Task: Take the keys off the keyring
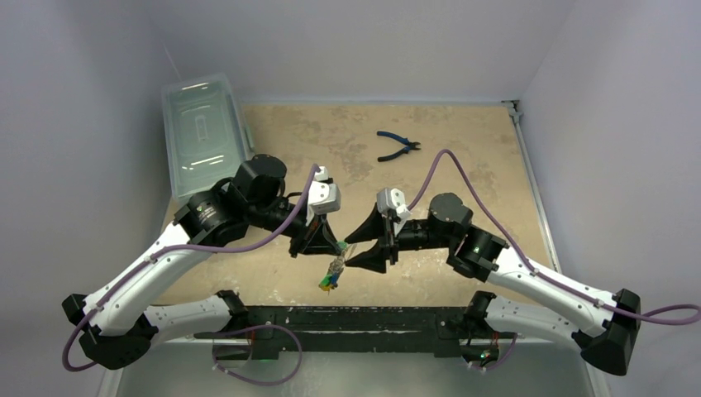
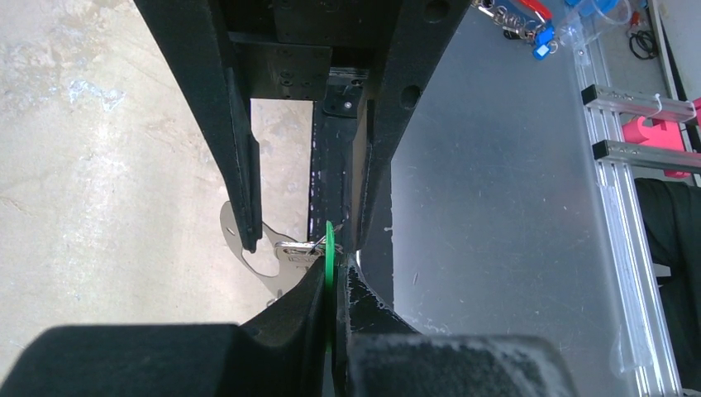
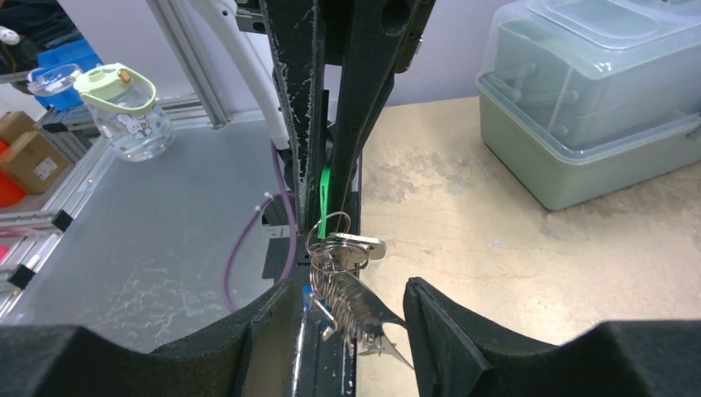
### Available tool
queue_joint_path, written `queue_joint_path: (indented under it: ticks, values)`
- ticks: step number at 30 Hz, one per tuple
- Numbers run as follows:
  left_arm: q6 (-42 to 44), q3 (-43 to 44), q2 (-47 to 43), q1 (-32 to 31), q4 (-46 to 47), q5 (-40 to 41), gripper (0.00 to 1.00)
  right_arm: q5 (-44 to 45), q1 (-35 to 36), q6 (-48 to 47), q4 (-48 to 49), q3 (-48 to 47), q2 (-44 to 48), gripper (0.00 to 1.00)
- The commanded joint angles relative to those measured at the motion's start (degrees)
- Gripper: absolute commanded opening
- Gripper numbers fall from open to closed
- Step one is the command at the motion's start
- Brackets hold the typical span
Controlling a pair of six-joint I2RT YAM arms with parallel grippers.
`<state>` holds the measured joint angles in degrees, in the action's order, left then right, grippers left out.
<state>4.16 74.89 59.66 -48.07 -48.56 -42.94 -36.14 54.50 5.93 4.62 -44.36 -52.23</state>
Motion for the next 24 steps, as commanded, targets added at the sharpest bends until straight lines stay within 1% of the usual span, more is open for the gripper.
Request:
queue_joint_path:
  ticks: [1, 10, 14, 20, 22, 24]
  values:
    - [1.34, 2.23, -0.19, -0.16, 2.61, -2.5, 0.0, -2.21, 0.43, -0.61, 2.26, -2.88, -0.34, 0.56]
    - [1.85, 2.1, 0.16, -0.14, 2.52, -2.4, 0.0, -4.51, 1.51, -0.79, 2.84, -3.48, -0.69, 0.55]
    - [1.82, 2.12, -0.14, -0.16, 2.57, -1.72, 0.0, -4.49, 2.09, -1.16, 2.14, -3.72, -0.28, 0.47]
    - [1.02, 2.28, -1.11, -0.11, 2.91, 0.63, 0.0, -3.09, 2.28, -1.7, 0.45, -3.6, 1.3, 0.38]
    - [0.74, 2.21, -1.34, -0.17, 3.14, 1.15, 0.0, -2.75, 2.28, -1.64, 0.25, -3.49, 1.56, 0.32]
    - [0.5, 2.14, -1.36, -0.13, 3.41, 1.36, 0.0, -2.37, 2.28, -1.58, 0.13, -3.54, 1.6, 0.29]
